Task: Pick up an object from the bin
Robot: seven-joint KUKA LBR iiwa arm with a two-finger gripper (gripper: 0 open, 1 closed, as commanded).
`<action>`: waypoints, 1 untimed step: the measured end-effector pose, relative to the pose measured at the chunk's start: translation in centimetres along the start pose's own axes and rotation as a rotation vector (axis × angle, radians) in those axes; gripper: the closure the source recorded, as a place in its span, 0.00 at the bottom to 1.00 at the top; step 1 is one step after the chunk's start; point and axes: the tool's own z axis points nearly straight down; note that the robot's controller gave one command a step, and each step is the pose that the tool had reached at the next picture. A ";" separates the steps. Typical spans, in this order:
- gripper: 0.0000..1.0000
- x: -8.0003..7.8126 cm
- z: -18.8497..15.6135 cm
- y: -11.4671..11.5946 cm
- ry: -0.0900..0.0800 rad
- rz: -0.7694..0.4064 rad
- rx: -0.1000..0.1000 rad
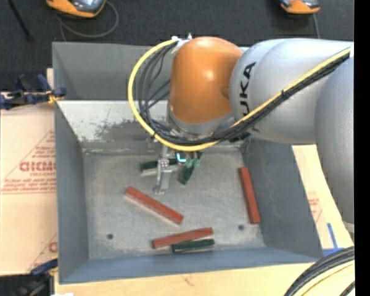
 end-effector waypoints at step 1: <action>0.00 3.5 13.7 -0.4 0.003 0.063 0.001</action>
Offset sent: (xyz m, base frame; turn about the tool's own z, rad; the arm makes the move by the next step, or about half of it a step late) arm -0.0339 -0.0032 -0.1321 0.0660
